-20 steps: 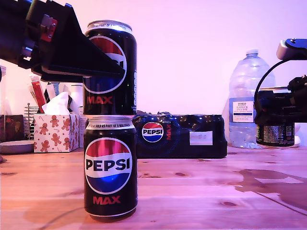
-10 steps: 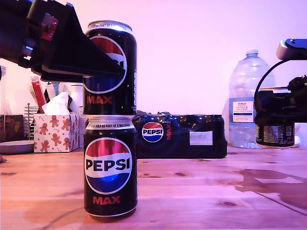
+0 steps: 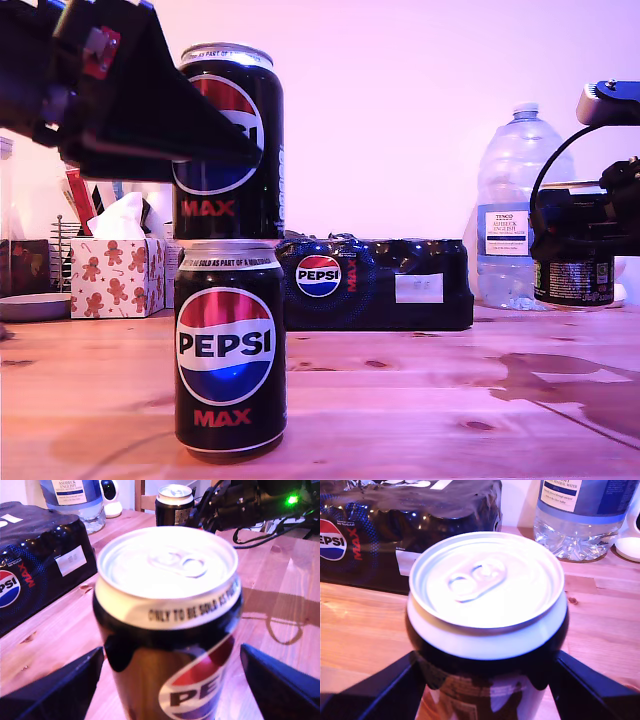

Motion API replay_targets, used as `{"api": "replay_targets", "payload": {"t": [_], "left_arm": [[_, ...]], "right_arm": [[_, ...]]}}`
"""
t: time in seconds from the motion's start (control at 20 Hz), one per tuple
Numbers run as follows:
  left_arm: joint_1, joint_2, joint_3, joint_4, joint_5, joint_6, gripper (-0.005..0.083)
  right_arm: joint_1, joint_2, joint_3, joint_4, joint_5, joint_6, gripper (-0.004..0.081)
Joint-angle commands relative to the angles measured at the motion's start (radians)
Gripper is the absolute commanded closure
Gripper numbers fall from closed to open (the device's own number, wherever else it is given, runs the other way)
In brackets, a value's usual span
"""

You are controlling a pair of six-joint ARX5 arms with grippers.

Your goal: Stack up the Pepsi cans on top of each other

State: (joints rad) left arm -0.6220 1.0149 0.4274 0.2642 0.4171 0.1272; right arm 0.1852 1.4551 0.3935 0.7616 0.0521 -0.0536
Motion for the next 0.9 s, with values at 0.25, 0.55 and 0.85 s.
{"api": "replay_targets", "payload": {"t": [0.25,0.55,0.85], "left_arm": [[-0.003,-0.127,0.014,0.080,0.001,-0.026,-0.0019],[-0.003,-0.167,0.109,0.068,0.001,-0.026,-0.0019],[0.021,-0.220,0.164,0.008,-0.067,-0.014,-0.0003]], "right_arm": [[0.005,-0.029,0.015,0.041,-0.001,0.000,0.0402],[0.018,-0.039,0.026,0.040,-0.001,0.000,0.0403],[0.088,-0.143,0.042,-0.054,-0.001,0.000,0.0403]]}}
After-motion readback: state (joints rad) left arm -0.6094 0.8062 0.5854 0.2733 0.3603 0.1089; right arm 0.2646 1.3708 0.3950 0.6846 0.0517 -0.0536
